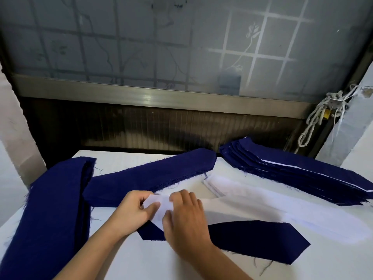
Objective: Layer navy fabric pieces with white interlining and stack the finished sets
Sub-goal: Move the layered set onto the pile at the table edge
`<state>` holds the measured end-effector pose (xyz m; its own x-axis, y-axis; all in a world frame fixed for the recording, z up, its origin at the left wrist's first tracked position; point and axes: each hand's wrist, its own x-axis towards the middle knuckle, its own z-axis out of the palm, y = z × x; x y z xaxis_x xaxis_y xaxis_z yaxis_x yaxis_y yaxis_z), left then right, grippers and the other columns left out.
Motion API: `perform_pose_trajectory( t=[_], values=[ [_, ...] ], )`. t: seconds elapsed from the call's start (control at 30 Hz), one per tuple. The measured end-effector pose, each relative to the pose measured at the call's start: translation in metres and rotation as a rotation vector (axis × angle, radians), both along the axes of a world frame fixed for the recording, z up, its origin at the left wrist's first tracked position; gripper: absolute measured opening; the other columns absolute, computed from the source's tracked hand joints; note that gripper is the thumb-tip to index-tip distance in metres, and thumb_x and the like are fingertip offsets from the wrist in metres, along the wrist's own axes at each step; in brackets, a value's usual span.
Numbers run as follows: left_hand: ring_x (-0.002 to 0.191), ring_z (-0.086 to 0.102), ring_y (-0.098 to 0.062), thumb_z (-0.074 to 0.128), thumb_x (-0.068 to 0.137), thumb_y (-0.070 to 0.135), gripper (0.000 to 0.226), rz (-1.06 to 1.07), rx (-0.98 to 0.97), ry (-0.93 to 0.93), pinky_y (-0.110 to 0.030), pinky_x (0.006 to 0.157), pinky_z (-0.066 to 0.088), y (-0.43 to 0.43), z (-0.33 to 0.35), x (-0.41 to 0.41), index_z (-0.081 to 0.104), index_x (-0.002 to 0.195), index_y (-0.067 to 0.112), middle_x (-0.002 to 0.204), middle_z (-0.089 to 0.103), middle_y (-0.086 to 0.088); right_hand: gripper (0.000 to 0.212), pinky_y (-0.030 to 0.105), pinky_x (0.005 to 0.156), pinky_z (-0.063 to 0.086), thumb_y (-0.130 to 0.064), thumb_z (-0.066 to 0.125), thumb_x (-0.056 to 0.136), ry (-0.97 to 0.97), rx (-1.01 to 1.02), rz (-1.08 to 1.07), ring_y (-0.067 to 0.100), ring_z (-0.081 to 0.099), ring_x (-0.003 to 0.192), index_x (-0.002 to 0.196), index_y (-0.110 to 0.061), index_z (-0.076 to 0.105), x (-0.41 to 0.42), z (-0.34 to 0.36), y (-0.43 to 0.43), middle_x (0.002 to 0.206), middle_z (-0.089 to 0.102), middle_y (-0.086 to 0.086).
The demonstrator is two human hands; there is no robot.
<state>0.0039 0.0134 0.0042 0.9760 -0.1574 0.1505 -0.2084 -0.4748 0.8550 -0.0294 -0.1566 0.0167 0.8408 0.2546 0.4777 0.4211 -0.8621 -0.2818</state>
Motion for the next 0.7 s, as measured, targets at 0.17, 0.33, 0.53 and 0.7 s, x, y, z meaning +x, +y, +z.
perform_pose_trajectory(
  t=[0.17, 0.33, 0.53, 0.7],
  values=[
    [0.079, 0.068, -0.016, 0.063, 0.093, 0.011, 0.018, 0.025, -0.013, -0.107, -0.037, 0.072, 0.055, 0.000, 0.007, -0.003, 0.074, 0.088, 0.024, 0.084, 0.073, 0.002, 0.065, 0.034, 0.119, 0.008, -0.017, 0.045, 0.083, 0.183, -0.034, 0.084, 0.012, 0.041, 0.127, 0.146, -0.023, 0.027, 0.031, 0.001, -0.036, 0.133, 0.050, -0.006],
    [0.075, 0.067, -0.006, 0.066, 0.093, 0.016, 0.016, 0.151, -0.098, -0.150, -0.020, 0.068, 0.052, 0.000, 0.008, -0.002, 0.075, 0.087, 0.028, 0.082, 0.073, 0.009, 0.048, 0.022, 0.108, 0.011, -0.014, 0.045, 0.090, 0.207, 0.013, 0.069, 0.018, 0.051, 0.104, 0.135, -0.027, 0.040, 0.043, 0.007, -0.069, 0.097, 0.066, 0.002],
    [0.063, 0.049, -0.033, 0.065, 0.093, 0.031, 0.024, 0.259, -0.084, -0.138, -0.039, 0.060, 0.047, 0.004, 0.006, 0.003, 0.067, 0.081, 0.011, 0.075, 0.060, -0.017, 0.036, 0.018, 0.101, 0.011, -0.021, 0.049, 0.097, 0.181, -0.037, -0.022, 0.007, 0.042, 0.093, 0.130, -0.033, 0.044, 0.034, 0.022, -0.139, 0.103, 0.066, -0.005],
    [0.062, 0.053, -0.034, 0.066, 0.093, 0.028, 0.016, 0.305, -0.089, -0.144, -0.043, 0.062, 0.052, 0.005, 0.006, 0.005, 0.070, 0.082, 0.017, 0.074, 0.064, -0.015, 0.038, 0.037, 0.109, 0.022, -0.007, 0.060, 0.090, 0.119, -0.185, -0.129, 0.018, 0.063, 0.092, 0.125, -0.022, 0.055, 0.011, 0.014, -0.203, 0.091, 0.067, -0.004]
  ],
)
